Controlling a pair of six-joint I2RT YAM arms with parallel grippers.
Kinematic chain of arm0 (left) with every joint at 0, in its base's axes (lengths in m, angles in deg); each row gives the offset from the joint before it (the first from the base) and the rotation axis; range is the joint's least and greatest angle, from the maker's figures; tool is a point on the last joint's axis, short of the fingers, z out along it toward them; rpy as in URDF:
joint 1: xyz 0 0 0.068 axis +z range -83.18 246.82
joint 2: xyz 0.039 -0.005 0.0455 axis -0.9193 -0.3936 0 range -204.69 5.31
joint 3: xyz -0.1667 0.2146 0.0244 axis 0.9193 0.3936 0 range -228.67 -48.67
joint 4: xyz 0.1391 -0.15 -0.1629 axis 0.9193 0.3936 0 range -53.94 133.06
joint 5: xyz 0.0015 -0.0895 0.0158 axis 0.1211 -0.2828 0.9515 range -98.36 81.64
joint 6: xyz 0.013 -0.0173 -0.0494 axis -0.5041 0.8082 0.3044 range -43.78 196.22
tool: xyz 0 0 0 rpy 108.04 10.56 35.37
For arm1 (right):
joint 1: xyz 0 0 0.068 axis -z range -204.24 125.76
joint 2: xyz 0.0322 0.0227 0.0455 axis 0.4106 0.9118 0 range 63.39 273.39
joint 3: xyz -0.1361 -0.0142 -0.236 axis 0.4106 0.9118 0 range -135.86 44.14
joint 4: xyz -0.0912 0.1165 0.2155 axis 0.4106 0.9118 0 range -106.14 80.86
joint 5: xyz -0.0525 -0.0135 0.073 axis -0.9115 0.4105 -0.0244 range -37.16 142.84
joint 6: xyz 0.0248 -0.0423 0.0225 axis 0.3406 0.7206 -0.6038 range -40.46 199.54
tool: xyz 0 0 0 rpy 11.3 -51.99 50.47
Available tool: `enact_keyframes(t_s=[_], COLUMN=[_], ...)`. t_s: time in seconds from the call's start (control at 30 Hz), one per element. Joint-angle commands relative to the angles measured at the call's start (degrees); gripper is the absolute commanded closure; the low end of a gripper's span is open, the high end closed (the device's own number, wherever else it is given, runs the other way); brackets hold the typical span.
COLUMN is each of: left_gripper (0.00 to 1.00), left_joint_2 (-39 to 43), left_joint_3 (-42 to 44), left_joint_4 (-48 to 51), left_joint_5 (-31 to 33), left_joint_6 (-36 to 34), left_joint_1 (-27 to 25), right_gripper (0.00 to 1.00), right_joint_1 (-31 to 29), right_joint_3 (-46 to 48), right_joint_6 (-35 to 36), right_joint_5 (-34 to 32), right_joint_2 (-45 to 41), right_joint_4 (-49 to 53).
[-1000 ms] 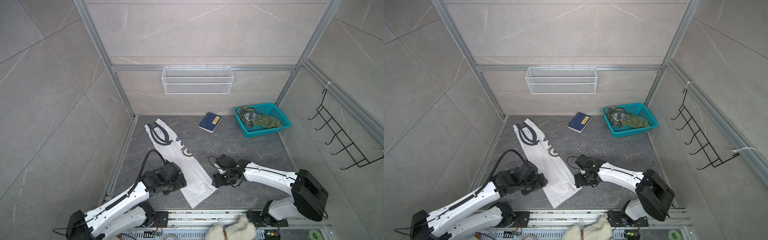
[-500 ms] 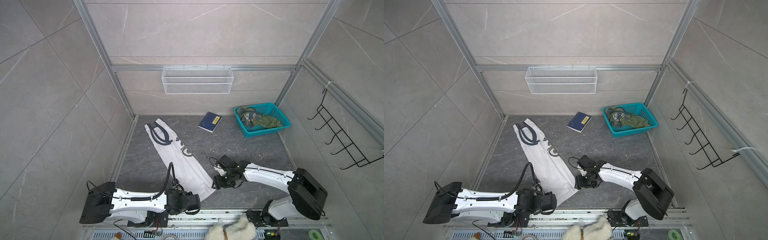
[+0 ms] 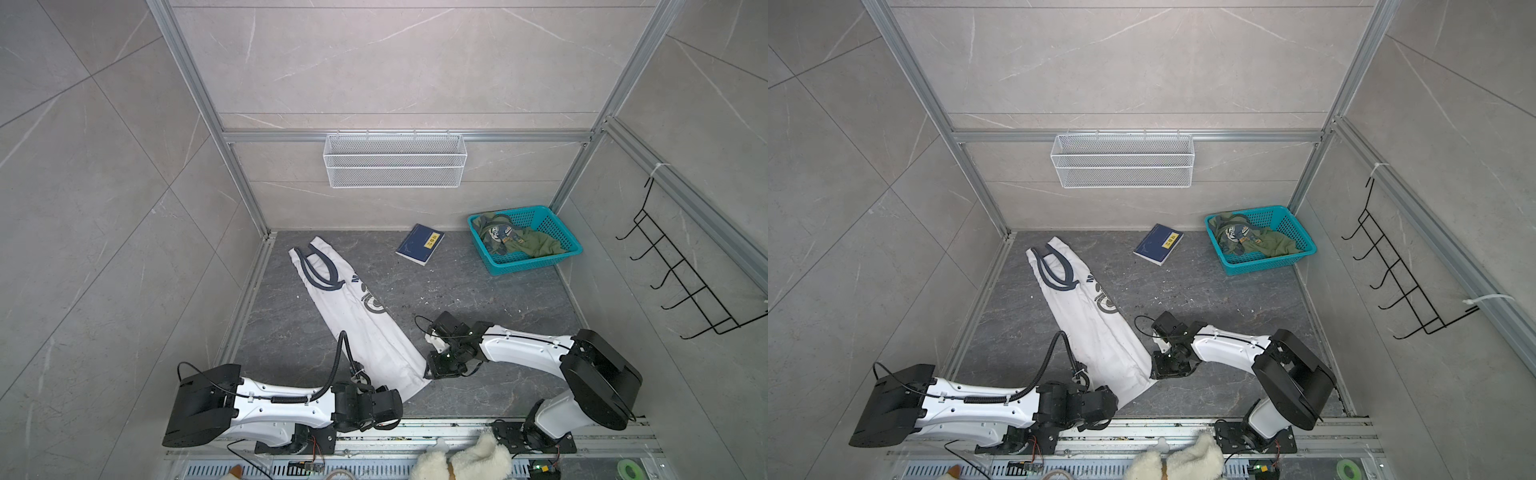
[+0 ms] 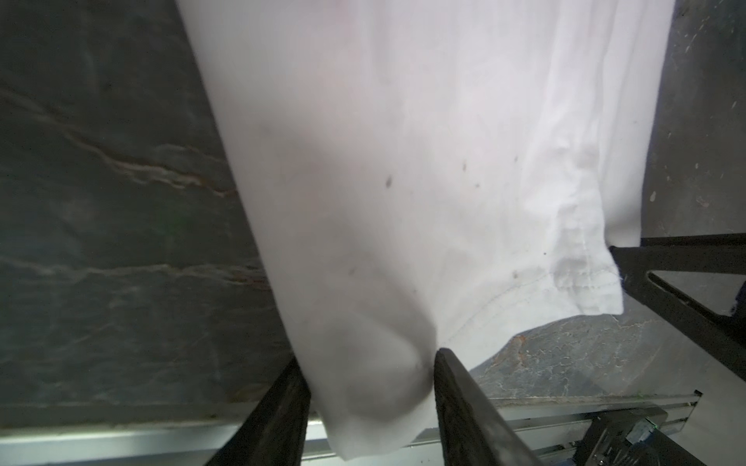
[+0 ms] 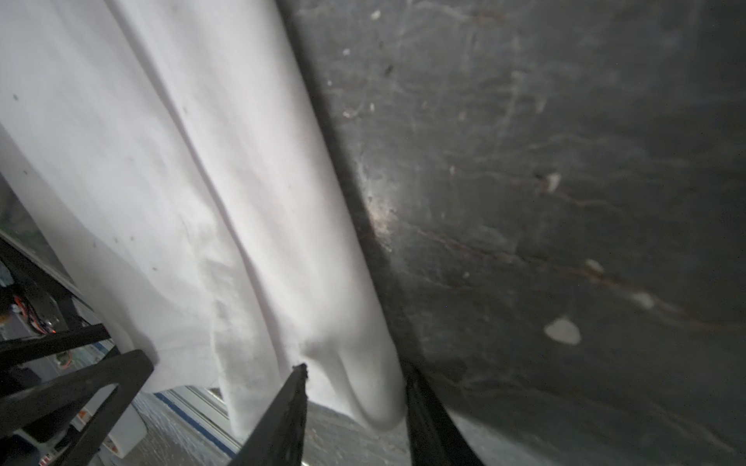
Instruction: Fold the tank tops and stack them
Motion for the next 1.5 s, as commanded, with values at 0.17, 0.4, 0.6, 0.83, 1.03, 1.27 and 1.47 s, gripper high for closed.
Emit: enact_keyframes(t_s=[0.17,0.4,0.6,0.83,1.03,1.27,1.47], left_gripper=[0.6,0.74,0.86,0.97,1.0,1.0,1.0], left_joint_2=[-2.79,-1.38,3.54,7.15,13.95,12.64,7.19], left_joint_3=[0.13,-0.22,-2.86,-5.95,-8.46,-13.17,-18.01], left_joint_4=[0.75,3.68,10.29,13.37,17.13,18.21,16.5], left_joint_5=[-5.11,-4.74,-3.19,-3.13,-4.56,-8.35,-10.31], left_joint_6=[0.56,1.1,-4.88,-15.92,-25.97,-38.84,-49.23], left_joint_1=[-0.19,0.31,5.84,16.92,30.71,45.96,57.05], right_gripper=[0.71,0.83,0.91,0.95,0.96,0.97,0.97], right_joint_1=[-0.99,-1.56,-1.56,-1.58,-1.57,-1.44,-0.42], right_joint_3=[0.22,-1.16,-4.25,-12.63,-24.62,-41.54,-57.22], right_joint_6=[-1.25,-1.97,-1.53,-1.18,0.71,3.95,6.01], right_joint_5=[-0.76,-2.8,-5.83,-6.43,-8.02,-9.82,-11.39], right_joint_2=[0.79,-0.56,-3.2,-1.72,3.66,15.45,26.45], right_joint_4=[0.01,1.58,4.71,6.24,9.17,13.45,16.93])
